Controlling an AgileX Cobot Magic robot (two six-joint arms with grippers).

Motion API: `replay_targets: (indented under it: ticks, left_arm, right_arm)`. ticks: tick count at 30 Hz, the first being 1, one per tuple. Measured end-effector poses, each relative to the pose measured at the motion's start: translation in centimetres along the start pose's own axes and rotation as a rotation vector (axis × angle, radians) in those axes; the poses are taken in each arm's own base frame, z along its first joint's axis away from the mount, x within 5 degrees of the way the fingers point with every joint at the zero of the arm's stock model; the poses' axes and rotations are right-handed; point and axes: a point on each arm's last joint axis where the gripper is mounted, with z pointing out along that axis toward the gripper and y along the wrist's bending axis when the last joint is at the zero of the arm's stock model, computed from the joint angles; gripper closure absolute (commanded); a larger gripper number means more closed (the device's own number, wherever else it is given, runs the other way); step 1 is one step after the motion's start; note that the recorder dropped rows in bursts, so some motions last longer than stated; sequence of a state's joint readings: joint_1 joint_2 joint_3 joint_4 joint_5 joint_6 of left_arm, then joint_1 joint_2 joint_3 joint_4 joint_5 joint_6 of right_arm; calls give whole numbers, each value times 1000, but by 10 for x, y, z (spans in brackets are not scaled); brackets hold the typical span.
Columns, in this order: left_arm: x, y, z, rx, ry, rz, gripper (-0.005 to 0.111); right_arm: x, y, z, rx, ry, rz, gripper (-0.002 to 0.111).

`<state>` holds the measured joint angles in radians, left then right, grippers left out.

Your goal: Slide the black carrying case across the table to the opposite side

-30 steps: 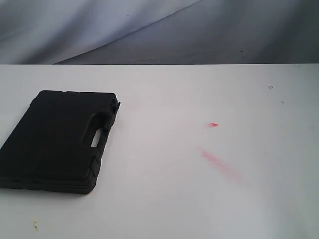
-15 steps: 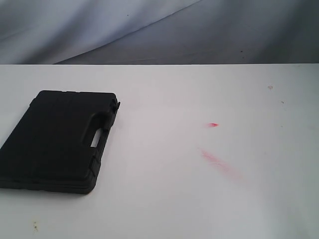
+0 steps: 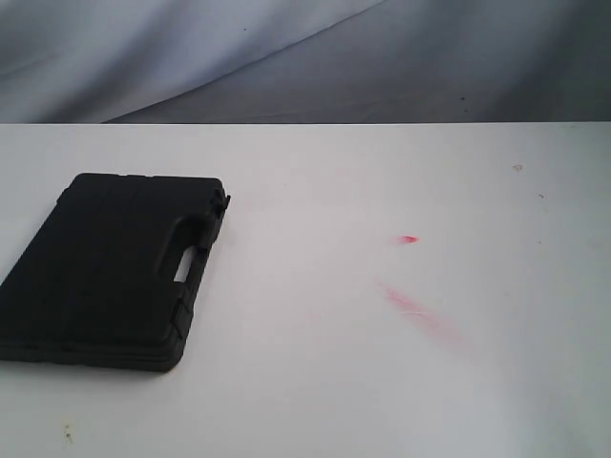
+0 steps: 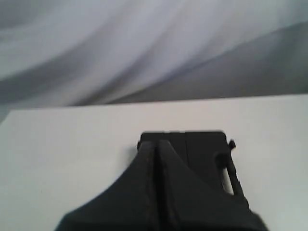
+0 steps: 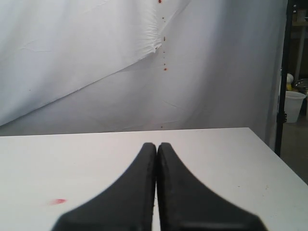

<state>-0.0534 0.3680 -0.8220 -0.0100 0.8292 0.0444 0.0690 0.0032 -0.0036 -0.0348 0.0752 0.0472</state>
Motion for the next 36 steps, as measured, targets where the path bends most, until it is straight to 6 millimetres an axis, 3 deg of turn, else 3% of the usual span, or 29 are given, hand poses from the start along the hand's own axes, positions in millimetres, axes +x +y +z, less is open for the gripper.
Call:
replay_targets:
  ticks: [7,11,21,29,36]
  left_arm:
    - [-31,1,71,32,555,-7,107]
    - [-25,0,121,38,731,-42,107]
    - [-6,-10,170,66,916,-85,107]
    - [10,-60,208,158,942,-22,107]
    - [41,-101,250,145,988,13,107]
  right_arm:
    - [0,0,0,0,0,0,108]
    - [0,0,0,0,0,0,108]
    - [0,0,0,0,0,0,108]
    - [0,0,0,0,0,0,108]
    - [0,0,0,0,0,0,108]
